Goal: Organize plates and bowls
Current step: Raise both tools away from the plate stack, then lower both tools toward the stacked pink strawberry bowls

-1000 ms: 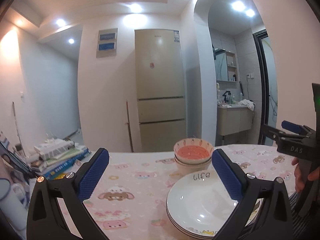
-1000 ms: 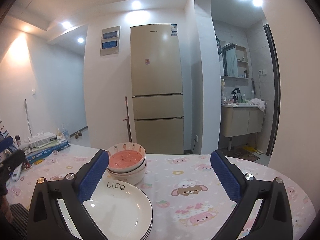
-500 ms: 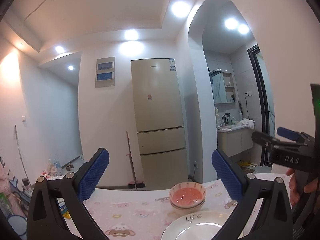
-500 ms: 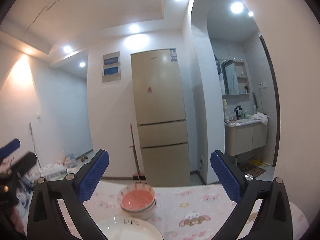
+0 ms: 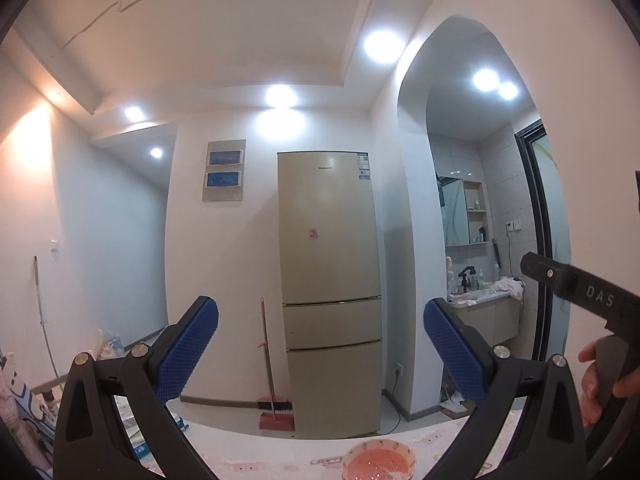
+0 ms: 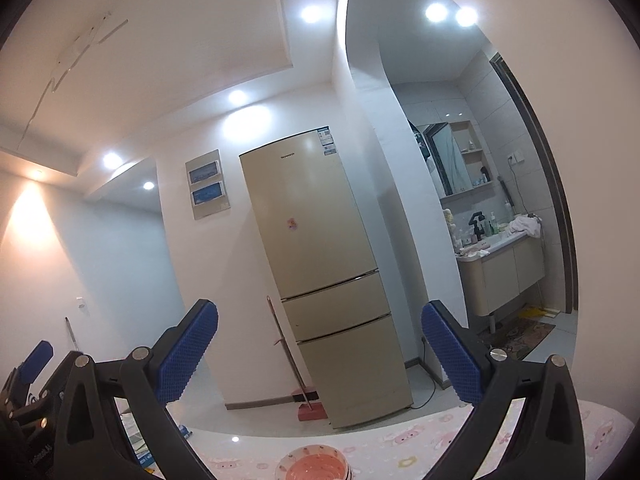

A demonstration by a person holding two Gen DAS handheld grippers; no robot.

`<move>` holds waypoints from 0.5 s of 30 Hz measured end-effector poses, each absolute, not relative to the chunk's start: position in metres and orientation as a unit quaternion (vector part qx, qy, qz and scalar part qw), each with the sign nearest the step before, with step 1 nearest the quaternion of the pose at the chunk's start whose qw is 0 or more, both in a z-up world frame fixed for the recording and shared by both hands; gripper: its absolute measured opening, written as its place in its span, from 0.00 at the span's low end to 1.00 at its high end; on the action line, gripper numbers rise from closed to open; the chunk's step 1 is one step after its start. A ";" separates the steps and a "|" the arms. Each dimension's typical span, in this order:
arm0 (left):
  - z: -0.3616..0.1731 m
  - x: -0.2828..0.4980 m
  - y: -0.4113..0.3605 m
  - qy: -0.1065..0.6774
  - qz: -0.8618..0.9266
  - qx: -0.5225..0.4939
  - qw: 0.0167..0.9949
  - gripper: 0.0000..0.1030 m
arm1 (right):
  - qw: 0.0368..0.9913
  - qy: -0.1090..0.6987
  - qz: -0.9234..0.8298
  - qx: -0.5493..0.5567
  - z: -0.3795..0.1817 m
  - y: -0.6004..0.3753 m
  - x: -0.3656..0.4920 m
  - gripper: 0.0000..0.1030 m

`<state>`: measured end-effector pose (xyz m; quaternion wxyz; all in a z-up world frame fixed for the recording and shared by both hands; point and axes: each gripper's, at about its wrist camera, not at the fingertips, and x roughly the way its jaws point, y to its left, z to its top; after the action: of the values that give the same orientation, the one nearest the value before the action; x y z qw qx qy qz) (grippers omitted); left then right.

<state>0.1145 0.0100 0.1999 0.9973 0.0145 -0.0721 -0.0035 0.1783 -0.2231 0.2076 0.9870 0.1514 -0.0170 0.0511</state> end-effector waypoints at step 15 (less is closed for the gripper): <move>0.148 0.185 0.030 0.008 -0.018 -0.053 0.998 1.00 | 0.993 -0.006 0.022 0.113 0.154 -0.213 0.223 1.00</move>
<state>0.1854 0.0298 0.1481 0.9984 -0.0525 0.0081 -0.0183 0.2225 -0.2132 0.1540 0.9933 0.1132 -0.0064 0.0219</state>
